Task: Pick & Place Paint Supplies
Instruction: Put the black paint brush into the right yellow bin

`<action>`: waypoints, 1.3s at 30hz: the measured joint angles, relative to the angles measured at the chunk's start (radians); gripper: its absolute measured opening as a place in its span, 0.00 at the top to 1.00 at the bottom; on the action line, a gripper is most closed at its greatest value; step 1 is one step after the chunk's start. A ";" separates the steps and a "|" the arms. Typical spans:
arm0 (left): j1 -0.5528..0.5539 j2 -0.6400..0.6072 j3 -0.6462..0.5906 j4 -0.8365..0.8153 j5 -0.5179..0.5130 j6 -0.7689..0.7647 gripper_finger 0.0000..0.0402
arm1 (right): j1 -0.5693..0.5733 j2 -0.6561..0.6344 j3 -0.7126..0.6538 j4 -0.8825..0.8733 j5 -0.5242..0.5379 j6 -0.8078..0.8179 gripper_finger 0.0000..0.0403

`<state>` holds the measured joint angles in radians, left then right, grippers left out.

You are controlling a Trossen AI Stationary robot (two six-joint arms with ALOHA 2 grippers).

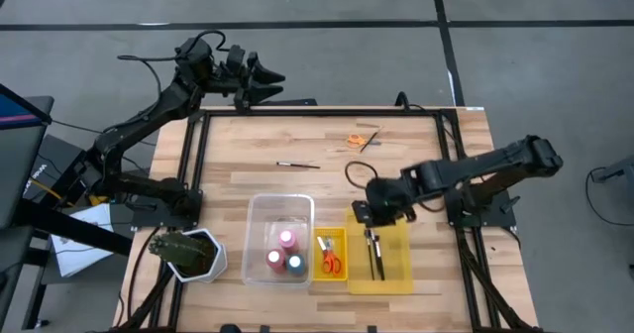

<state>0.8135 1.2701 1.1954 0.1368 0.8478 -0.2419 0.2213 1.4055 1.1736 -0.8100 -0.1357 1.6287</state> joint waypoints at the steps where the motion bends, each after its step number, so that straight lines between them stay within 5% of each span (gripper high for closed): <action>1: 0.000 0.000 0.000 0.001 -0.008 0.002 0.55 | 0.024 0.000 0.000 -0.004 0.018 0.040 0.98; 11: 0.007 0.000 0.000 0.000 -0.018 0.028 0.55 | 0.244 0.001 0.000 -0.131 0.267 0.447 0.98; 16: 0.007 0.000 0.000 0.001 -0.018 0.028 0.55 | 0.279 0.010 0.000 -0.176 0.316 0.509 0.98; 34: 0.007 0.000 0.000 0.001 -0.039 0.051 0.55 | 0.106 0.009 -0.002 -0.257 0.211 0.092 0.98; 39: 0.007 0.000 0.000 0.001 -0.060 0.051 0.55 | 0.074 0.010 -0.080 -0.153 0.161 0.065 0.98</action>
<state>0.8204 1.2705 1.1954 0.1373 0.7881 -0.1909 0.2955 1.4151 1.0935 -0.9628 0.0254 1.6936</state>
